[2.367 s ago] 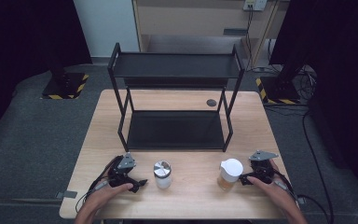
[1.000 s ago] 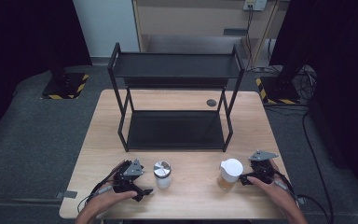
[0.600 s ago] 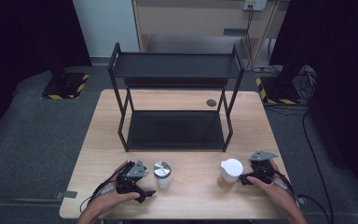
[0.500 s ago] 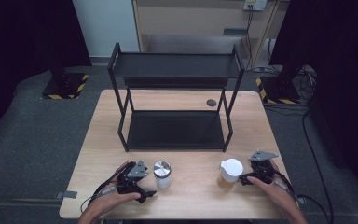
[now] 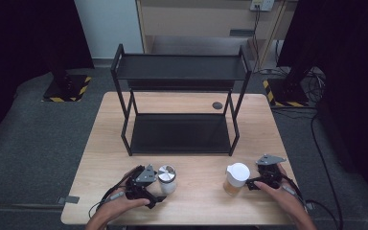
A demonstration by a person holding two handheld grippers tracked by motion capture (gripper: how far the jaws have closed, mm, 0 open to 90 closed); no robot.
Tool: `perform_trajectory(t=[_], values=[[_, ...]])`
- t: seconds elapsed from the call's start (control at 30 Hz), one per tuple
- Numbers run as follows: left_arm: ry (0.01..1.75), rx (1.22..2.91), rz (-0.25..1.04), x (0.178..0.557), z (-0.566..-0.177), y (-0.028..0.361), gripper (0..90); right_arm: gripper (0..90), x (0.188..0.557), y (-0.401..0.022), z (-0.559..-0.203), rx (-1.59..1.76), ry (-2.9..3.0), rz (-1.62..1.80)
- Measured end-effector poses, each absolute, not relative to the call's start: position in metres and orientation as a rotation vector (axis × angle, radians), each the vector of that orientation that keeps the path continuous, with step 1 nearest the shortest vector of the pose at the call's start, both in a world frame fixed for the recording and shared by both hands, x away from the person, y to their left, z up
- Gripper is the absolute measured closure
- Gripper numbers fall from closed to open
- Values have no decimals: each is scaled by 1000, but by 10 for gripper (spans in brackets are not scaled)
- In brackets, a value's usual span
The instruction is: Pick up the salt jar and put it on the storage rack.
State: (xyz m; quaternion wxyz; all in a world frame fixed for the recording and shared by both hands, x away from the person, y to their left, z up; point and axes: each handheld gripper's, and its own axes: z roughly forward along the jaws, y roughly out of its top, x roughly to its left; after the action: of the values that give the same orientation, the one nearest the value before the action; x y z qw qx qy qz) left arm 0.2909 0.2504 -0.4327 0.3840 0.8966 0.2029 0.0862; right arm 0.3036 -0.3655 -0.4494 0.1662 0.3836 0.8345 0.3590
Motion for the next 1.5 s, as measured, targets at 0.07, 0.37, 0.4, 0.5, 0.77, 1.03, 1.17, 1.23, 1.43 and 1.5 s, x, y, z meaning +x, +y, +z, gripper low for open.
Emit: perform_trajectory(t=[0.07, 0.37, 0.4, 0.5, 0.77, 1.03, 1.17, 1.23, 1.43, 1.5], values=[[520, 2279, 223, 291, -433, 249, 28, 13, 304, -366, -449, 1092, 2376, 1022], [529, 2256, 217, 293, -434, 245, 32, 14, 304, -366, -449, 1092, 2377, 1023], [530, 2252, 214, 293, -435, 244, 34, 14, 304, -366, -449, 1092, 2377, 1023], [533, 2245, 214, 294, -435, 242, 45, 14, 304, -366, -449, 1092, 2377, 1022], [548, 2221, 212, 296, -438, 240, 104, 14, 304, -366, -449, 1089, 2377, 1023], [565, 2185, 196, 297, -440, 239, 178, 14, 304, -366, -449, 1091, 2377, 1023], [562, 2183, 198, 297, -441, 237, 232, 14, 304, -366, -449, 1091, 2377, 1023], [557, 2181, 203, 297, -441, 237, 267, 15, 304, -366, -449, 1091, 2378, 1024], [550, 2184, 213, 296, -440, 236, 288, 14, 304, -366, -449, 1091, 2378, 1024], [546, 2185, 216, 296, -440, 236, 290, 14, 304, -366, -449, 1090, 2378, 1024]])
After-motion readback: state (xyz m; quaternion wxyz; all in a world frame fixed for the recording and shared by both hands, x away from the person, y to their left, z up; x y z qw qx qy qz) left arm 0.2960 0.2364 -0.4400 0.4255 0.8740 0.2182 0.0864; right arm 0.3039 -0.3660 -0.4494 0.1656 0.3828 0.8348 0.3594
